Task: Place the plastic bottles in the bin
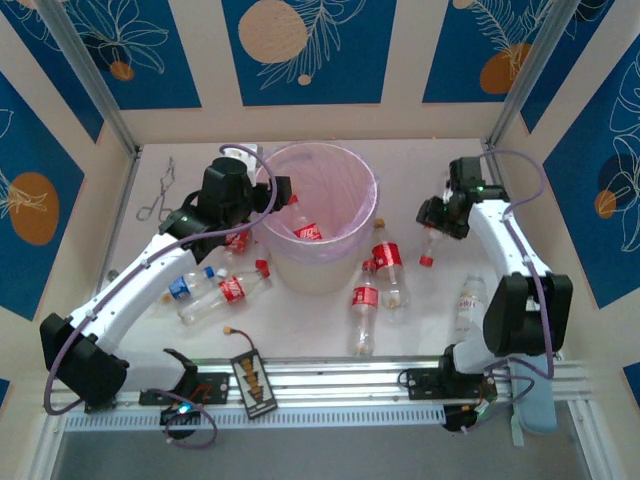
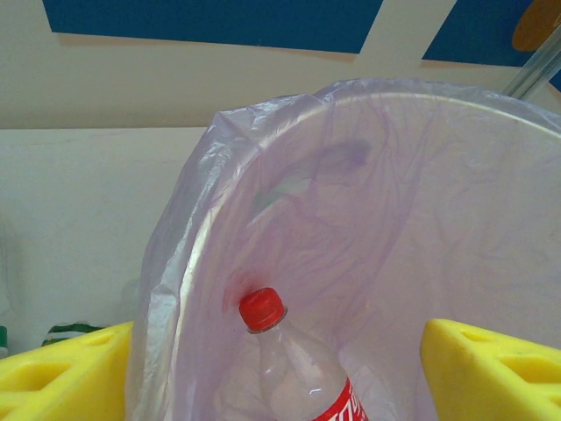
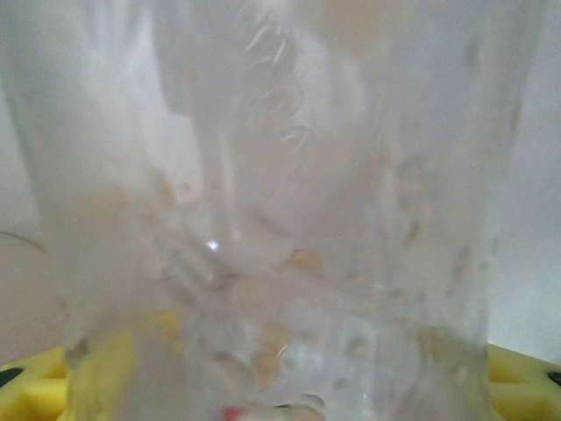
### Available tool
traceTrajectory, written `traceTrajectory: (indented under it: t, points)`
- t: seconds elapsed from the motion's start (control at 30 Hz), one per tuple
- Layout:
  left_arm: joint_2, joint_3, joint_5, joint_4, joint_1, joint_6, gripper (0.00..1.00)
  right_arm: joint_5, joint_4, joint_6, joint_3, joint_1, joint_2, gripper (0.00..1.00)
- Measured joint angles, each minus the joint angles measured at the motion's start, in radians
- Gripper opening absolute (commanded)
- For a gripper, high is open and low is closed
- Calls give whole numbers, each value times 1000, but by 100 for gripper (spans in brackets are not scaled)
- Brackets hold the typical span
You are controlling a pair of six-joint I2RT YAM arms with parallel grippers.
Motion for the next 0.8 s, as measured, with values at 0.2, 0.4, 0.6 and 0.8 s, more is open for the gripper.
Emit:
traceTrajectory:
  t: [0.2,0.4,0.6,0.8]
  points:
    - [0,0,3,1,0,0,80,-50,-53,-19,239,70,-100,57]
    - [0,-3,19,11,2,-8,68,-57,-86,-51,539,290,-83,56]
    - [-5,-12,18,19,8,-14,57,-109,-86,-75,758,478,33,55]
    - [-7,-19,23,19,10,-27,48,-164,-106,-101,838,590,222,55]
